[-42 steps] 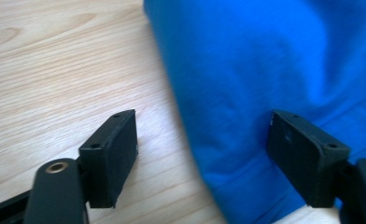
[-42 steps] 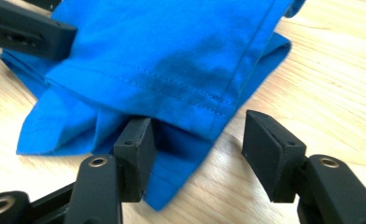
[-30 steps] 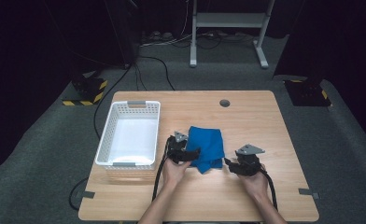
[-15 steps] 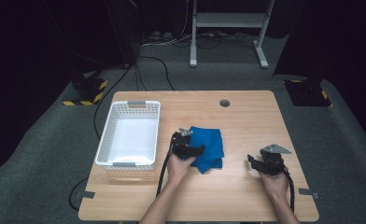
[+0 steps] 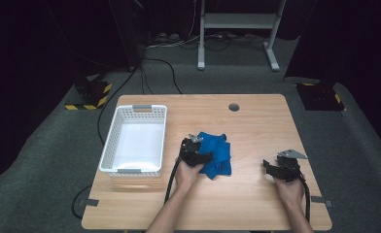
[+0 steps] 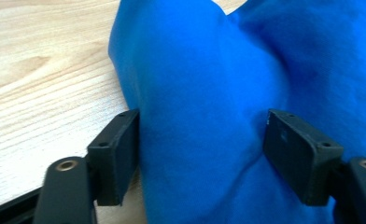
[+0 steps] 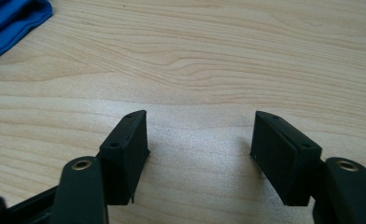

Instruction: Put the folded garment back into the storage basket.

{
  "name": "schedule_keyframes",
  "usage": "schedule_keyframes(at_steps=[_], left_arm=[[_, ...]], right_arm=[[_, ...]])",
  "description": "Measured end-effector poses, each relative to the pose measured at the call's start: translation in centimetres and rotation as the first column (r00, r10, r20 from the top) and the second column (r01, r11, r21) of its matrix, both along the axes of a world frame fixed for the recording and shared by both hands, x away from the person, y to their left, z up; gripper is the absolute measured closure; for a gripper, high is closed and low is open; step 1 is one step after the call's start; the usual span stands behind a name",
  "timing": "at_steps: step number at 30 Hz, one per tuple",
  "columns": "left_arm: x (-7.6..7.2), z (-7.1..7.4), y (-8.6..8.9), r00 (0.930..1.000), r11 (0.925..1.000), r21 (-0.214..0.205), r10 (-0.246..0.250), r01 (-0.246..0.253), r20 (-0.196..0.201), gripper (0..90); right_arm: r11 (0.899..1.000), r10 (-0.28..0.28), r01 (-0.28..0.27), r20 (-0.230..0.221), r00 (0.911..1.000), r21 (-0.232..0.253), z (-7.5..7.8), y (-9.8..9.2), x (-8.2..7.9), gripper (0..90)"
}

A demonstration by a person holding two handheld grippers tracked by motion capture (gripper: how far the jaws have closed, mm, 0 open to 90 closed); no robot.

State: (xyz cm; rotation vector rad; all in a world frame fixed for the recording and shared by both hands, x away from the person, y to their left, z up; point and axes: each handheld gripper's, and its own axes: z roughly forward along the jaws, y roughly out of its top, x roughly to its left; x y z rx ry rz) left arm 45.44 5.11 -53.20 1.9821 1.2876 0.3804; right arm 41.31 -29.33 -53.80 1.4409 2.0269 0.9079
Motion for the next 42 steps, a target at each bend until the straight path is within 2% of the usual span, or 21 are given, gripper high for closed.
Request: schedule_keyframes(at_steps=[3, 11, 18, 25, 32, 36, 37, 42], left_arm=[[0.0, 0.0, 0.0, 0.9999, 0.9998, 0.009, -0.015, 0.015, 0.004, 36.0], [-0.2, 0.1, -0.1, 0.9987, 0.9985, -0.022, -0.051, 0.051, -0.006, 55.2], [-0.4, 0.4, -0.3, 0.9975, 0.9976, 0.001, -0.070, 0.070, 0.007, 67.2], [-0.2, 0.8, -0.5, 0.9950, 0.9940, 0.045, -0.100, 0.099, 0.009, 70.3], [-0.3, 1.8, -1.0, 0.9888, 0.9864, 0.080, -0.146, 0.144, 0.028, 71.0], [-0.6, 2.8, -1.4, 0.9834, 0.9815, 0.093, -0.173, 0.167, 0.057, 71.2], [-0.7, 3.4, -1.7, 0.9802, 0.9788, 0.097, -0.187, 0.181, 0.065, 71.4], [-0.8, 4.3, -2.2, 0.9741, 0.9737, 0.102, -0.212, 0.204, 0.078, 71.7]], right_arm=[[1.000, 0.002, -0.002, -0.001, 1.0000, 0.001, 0.0, -0.1, 0.1, 33.7], [1.000, 0.000, 0.000, -0.001, 1.0000, -0.001, 0.0, -0.1, 0.1, 32.6], [1.000, 0.001, -0.001, -0.001, 1.0000, -0.002, 0.0, -0.1, 0.1, 32.0], [1.000, 0.000, 0.000, -0.003, 1.0000, -0.001, 0.0, -0.1, 0.1, 31.9], [1.000, 0.001, -0.001, -0.003, 1.0000, -0.001, 0.0, -0.1, 0.1, 31.6], [1.000, 0.001, -0.001, -0.004, 1.0000, 0.000, 0.0, -0.1, 0.1, 31.4], [1.000, 0.001, -0.001, -0.004, 1.0000, 0.000, 0.0, -0.1, 0.1, 31.3], [1.000, 0.002, -0.002, -0.004, 1.0000, 0.000, 0.0, -0.1, 0.1, 31.2]])
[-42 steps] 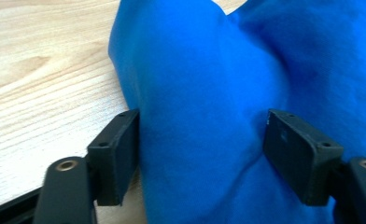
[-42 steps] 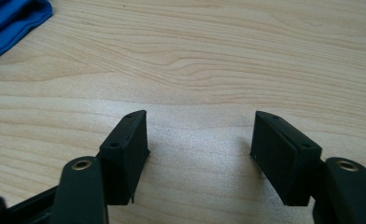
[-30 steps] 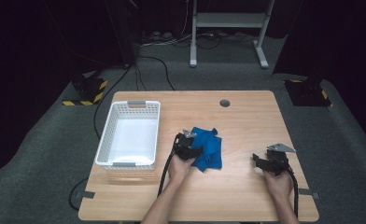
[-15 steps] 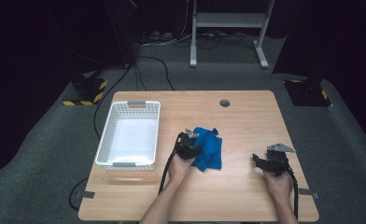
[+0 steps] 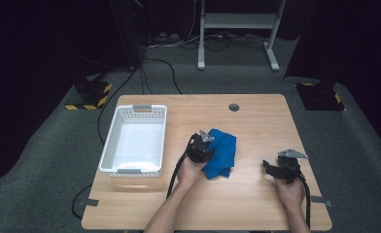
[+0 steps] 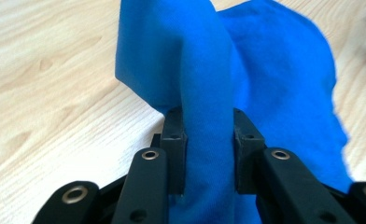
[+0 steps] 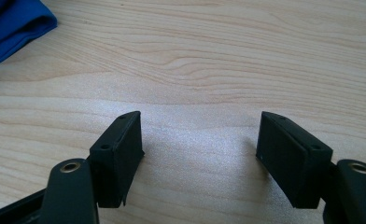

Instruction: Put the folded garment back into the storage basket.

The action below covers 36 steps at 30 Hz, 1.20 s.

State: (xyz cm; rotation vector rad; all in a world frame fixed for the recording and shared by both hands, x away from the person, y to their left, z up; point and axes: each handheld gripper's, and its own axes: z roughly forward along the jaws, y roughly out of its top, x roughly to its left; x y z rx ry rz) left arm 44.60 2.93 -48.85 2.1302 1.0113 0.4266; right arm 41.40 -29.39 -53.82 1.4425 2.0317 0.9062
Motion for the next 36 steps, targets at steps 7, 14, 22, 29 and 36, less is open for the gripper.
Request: schedule_keyframes(at_steps=[7, 14, 22, 29, 36], left_arm=[[-0.1, 1.4, -0.4, 0.9995, 0.9997, 0.003, -0.023, 0.023, 0.023, 71.9], [-0.2, 2.4, -0.3, 0.9985, 0.9992, 0.014, -0.037, 0.037, 0.040, 71.9], [-0.1, 3.9, 0.3, 0.9978, 0.9992, -0.012, -0.038, 0.039, 0.054, 71.9], [-0.1, 5.2, 1.1, 0.9977, 0.9992, -0.023, -0.033, 0.034, 0.059, 71.9], [0.2, 6.5, 1.8, 0.9978, 0.9991, -0.033, -0.025, 0.027, 0.061, 71.9]], right_arm=[[1.000, 0.002, -0.002, 0.000, 1.0000, 0.000, 0.0, 0.0, 0.0, 31.0], [1.000, 0.002, -0.002, -0.001, 1.0000, 0.000, 0.0, 0.0, 0.0, 30.9], [1.000, 0.002, -0.002, -0.001, 1.0000, 0.000, 0.0, 0.0, 0.0, 30.9], [1.000, 0.002, -0.002, -0.001, 1.0000, -0.001, 0.0, 0.0, 0.0, 30.9], [1.000, 0.003, -0.003, -0.001, 1.0000, 0.000, 0.0, 0.0, 0.0, 30.8]])
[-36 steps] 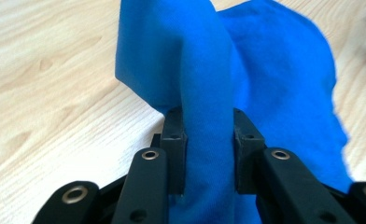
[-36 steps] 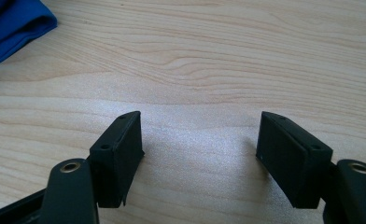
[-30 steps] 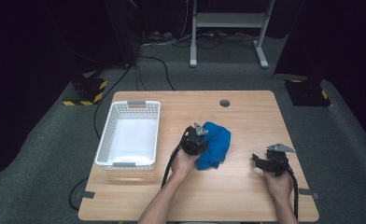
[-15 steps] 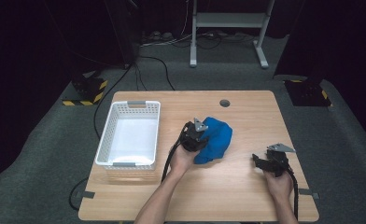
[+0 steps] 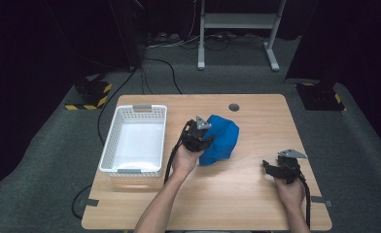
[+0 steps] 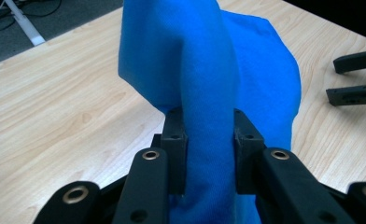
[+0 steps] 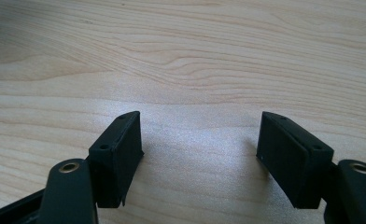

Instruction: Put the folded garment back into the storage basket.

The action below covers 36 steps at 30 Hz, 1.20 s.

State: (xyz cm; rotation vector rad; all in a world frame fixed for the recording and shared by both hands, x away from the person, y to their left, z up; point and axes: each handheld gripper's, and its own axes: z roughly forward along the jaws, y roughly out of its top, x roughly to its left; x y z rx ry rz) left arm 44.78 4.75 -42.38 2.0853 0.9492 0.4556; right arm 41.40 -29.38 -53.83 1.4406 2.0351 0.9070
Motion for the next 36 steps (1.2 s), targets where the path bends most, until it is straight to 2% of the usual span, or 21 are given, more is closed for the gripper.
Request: schedule_keyframes(at_steps=[5, 12, 21, 24, 29, 31, 36], left_arm=[[0.1, 0.6, 0.5, 1.0000, 0.9999, -0.015, 0.002, -0.002, -0.008, 71.9], [0.1, 1.3, 1.7, 0.9999, 0.9999, -0.014, 0.009, -0.010, -0.009, 71.9], [0.4, 1.8, 2.9, 0.9994, 0.9992, -0.030, 0.025, -0.026, -0.023, 71.9], [0.3, 2.1, 3.1, 0.9995, 0.9993, -0.028, 0.026, -0.026, -0.016, 71.9], [0.1, 2.9, 4.4, 0.9989, 0.9976, -0.052, 0.046, -0.046, -0.004, 71.9], [0.1, 3.1, 4.9, 0.9985, 0.9960, -0.072, 0.053, -0.054, -0.009, 71.9], [0.1, 3.3, 5.9, 0.9977, 0.9939, -0.088, 0.065, -0.067, -0.017, 71.9]], right_arm=[[1.000, 0.001, -0.001, 0.000, 1.0000, -0.001, 0.0, 0.0, 0.0, 30.7], [1.000, 0.002, -0.002, 0.000, 1.0000, -0.001, 0.0, 0.0, 0.0, 30.7], [1.000, 0.002, -0.002, 0.000, 1.0000, -0.001, 0.0, 0.0, 0.0, 30.7], [1.000, 0.002, -0.002, 0.000, 1.0000, -0.001, 0.0, 0.0, 0.0, 30.7], [1.000, 0.001, -0.001, 0.000, 1.0000, -0.001, 0.0, 0.0, 0.0, 30.7], [1.000, 0.002, -0.002, 0.000, 1.0000, -0.001, 0.0, 0.0, 0.0, 30.7], [1.000, 0.001, -0.001, 0.000, 1.0000, -0.001, 0.0, 0.0, 0.0, 30.7]])
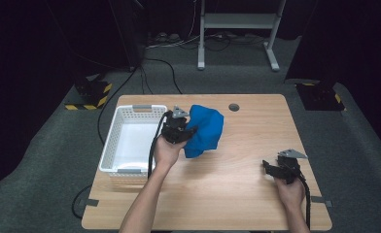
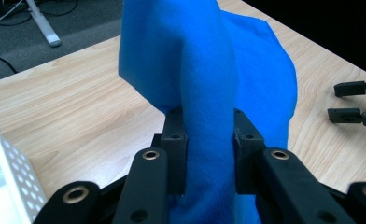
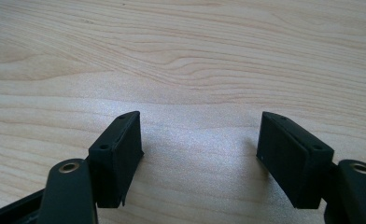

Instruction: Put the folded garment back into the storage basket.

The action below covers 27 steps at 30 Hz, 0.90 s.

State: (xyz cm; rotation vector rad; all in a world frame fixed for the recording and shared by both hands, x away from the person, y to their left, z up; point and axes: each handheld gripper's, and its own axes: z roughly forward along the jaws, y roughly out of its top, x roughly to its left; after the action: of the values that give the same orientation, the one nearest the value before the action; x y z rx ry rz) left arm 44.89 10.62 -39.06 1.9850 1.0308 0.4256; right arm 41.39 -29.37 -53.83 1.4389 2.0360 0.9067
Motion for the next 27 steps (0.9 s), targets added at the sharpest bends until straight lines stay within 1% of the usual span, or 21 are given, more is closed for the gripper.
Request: schedule_keyframes(at_steps=[6, 13, 19, 27], left_arm=[[0.0, 0.4, 0.9, 0.9999, 0.9998, -0.013, 0.014, -0.014, -0.002, 72.0], [0.0, 0.7, 1.6, 0.9997, 0.9996, -0.016, 0.024, -0.024, 0.000, 72.0], [0.1, 1.2, 2.7, 0.9992, 0.9990, -0.019, 0.040, -0.040, -0.005, 71.9], [-0.1, 1.8, 4.1, 0.9980, 0.9976, -0.029, 0.063, -0.063, 0.003, 71.9]], right_arm=[[1.000, 0.000, 0.000, 0.000, 1.0000, 0.000, 0.0, 0.0, 0.0, 30.7], [1.000, 0.000, 0.000, 0.000, 1.0000, 0.000, 0.0, 0.0, 0.0, 30.6], [1.000, 0.000, 0.000, 0.000, 1.0000, 0.000, 0.0, 0.0, 0.0, 30.6], [1.000, 0.000, 0.000, 0.000, 1.0000, 0.000, 0.0, 0.0, 0.0, 30.6]])
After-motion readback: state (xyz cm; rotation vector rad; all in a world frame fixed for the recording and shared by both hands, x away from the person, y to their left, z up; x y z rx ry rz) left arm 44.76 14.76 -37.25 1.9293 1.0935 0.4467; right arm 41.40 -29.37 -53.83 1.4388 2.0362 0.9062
